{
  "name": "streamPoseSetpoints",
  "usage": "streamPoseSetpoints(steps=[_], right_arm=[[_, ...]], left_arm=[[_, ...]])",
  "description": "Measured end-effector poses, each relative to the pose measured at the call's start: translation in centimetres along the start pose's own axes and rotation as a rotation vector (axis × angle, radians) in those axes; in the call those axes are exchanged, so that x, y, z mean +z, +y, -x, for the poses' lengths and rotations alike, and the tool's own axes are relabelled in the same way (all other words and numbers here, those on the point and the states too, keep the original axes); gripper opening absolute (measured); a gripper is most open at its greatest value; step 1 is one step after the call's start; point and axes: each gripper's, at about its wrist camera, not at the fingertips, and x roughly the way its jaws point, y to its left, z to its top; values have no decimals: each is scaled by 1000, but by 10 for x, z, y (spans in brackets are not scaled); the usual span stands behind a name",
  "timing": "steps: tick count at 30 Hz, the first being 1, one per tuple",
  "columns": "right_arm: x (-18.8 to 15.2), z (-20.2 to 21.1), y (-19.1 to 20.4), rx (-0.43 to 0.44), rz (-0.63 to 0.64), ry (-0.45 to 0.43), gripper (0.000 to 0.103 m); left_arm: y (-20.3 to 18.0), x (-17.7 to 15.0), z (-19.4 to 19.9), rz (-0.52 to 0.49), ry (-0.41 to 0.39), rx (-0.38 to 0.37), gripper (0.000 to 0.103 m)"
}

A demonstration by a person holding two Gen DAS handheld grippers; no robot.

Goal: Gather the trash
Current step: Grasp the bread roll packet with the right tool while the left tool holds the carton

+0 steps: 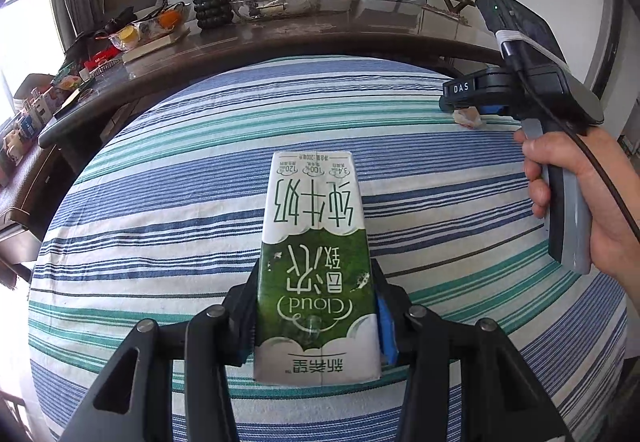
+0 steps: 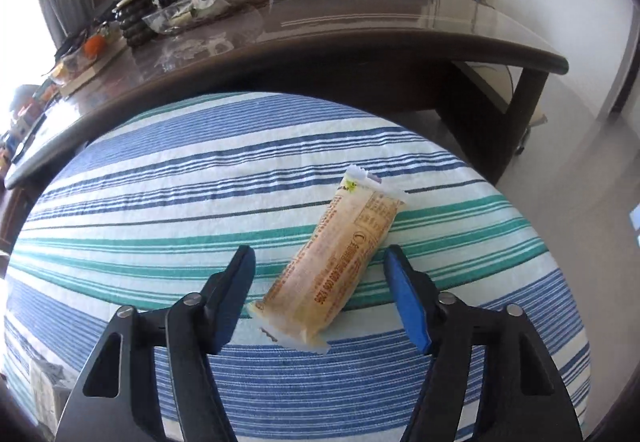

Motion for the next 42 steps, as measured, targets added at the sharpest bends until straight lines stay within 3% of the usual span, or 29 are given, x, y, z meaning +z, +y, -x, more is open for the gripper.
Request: streamPoseSetpoints(steps=[1,6,11,15,16,18,20,25,35,42], right_arm=[[-3,3,-1,1,17,-10,21],[-44,36,-3,147,179,-28,21],[-129,101,-12,326,322,-3,21],[-192,144,-26,325,384,-44,22],[-200,149,-29,310,385,-56,26],[-207,154,-30,290,385,-55,45],[-207,155,-25,298,399,-39,83],[-215,151,-10,268,440,-30,91],[-213,149,-16,254,412,4,100],[-212,148,-14,244,413,19,102]], left_arm=[[0,0,0,0,0,0,47],[2,-4,3,23,-7,-12,47],[-6,-16,15,40,-12,-34,47],[-18,-33,33,29,-31,-48,49],[-21,-38,38,19,-35,-49,49],[-24,-48,45,-4,-34,-51,59],[-25,-57,53,-13,-41,-50,76],[-20,-78,51,-2,22,-56,77],[-19,-83,43,8,17,-23,93],[-19,-79,40,10,22,-17,96]])
